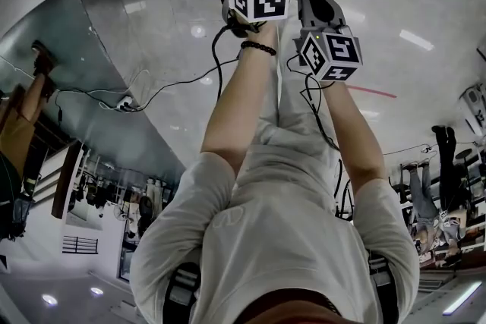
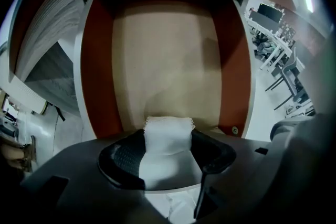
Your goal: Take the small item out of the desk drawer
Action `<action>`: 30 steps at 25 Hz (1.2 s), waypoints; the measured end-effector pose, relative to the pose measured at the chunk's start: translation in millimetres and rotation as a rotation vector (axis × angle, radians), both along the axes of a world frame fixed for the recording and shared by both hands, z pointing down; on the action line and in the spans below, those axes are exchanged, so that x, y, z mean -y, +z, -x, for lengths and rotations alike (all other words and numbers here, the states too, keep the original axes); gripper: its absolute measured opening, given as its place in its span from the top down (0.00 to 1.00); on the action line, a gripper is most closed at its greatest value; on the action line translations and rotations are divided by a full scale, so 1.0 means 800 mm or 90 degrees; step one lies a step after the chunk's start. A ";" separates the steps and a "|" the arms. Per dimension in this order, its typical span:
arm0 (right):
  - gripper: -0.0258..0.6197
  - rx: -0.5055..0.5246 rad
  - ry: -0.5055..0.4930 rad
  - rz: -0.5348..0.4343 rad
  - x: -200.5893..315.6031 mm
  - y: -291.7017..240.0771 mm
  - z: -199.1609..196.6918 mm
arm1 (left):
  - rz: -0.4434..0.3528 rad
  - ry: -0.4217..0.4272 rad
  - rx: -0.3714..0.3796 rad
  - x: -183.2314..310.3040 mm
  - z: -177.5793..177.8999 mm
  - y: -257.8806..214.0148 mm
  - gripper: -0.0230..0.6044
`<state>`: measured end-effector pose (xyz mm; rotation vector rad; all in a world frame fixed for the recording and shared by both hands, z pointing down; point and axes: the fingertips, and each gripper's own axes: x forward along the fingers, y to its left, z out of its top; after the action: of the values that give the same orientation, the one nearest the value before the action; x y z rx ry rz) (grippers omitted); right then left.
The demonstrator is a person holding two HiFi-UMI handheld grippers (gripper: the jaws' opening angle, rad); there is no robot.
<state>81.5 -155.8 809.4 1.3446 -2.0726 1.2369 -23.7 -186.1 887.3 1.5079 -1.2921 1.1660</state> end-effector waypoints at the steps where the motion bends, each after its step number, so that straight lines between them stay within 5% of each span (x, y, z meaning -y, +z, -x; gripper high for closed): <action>1: 0.96 0.000 0.001 0.001 -0.001 0.000 0.000 | 0.000 0.001 0.000 0.000 0.001 -0.001 0.53; 30: 0.96 -0.013 0.008 -0.018 0.002 -0.014 0.005 | -0.062 0.015 -0.053 -0.007 0.008 -0.038 0.56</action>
<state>77.6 -157.5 798.1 1.3786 -2.0782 1.1973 -30.3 -180.3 856.8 1.6297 -1.2931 1.0567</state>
